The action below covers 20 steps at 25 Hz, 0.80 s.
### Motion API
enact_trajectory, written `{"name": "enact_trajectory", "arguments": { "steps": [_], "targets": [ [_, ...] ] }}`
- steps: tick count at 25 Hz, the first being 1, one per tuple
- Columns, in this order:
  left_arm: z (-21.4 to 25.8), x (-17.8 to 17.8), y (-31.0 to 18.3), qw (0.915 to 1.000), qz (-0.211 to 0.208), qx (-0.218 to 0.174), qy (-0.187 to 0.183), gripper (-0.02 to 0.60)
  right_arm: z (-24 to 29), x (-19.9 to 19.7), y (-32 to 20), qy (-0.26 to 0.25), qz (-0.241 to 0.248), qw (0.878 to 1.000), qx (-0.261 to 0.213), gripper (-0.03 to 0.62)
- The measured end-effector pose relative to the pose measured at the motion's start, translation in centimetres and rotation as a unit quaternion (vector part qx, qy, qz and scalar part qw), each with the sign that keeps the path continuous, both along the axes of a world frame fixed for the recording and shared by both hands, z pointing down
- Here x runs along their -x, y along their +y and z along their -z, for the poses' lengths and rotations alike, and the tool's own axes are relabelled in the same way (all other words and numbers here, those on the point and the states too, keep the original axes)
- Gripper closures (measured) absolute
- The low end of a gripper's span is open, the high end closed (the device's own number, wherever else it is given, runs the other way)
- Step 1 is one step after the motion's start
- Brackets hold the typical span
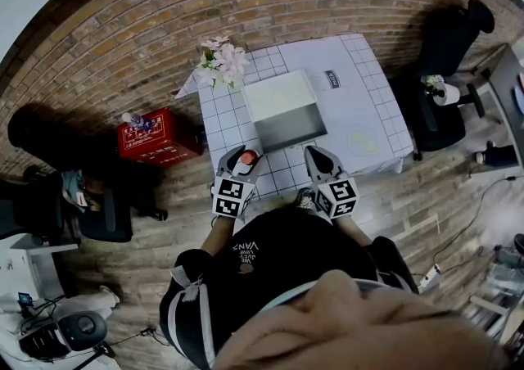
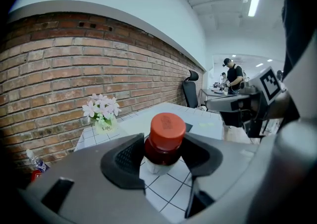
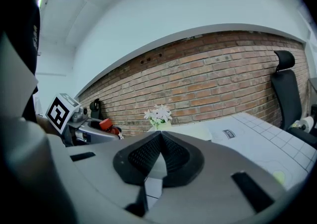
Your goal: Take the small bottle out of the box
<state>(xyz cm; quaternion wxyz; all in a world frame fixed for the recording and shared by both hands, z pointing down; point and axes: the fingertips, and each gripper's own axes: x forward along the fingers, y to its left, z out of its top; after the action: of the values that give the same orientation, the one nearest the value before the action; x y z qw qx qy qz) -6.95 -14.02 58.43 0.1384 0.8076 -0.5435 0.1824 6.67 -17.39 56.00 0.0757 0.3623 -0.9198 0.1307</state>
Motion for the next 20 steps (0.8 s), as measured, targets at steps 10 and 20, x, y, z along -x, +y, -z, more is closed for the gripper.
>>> {"name": "enact_trajectory", "arguments": {
  "steps": [10, 20],
  "targets": [
    [-0.1, 1.8, 2.9, 1.0, 0.0, -0.001, -0.001, 0.354, -0.3, 1.8, 2.3, 0.006, -0.003, 1.0, 0.003, 0.599],
    [-0.6, 2.9, 5.6, 1.0, -0.007, 0.001, -0.002, 0.354, -1.5, 3.0, 5.2, 0.015, 0.0, 1.0, 0.011, 0.599]
  ]
}}
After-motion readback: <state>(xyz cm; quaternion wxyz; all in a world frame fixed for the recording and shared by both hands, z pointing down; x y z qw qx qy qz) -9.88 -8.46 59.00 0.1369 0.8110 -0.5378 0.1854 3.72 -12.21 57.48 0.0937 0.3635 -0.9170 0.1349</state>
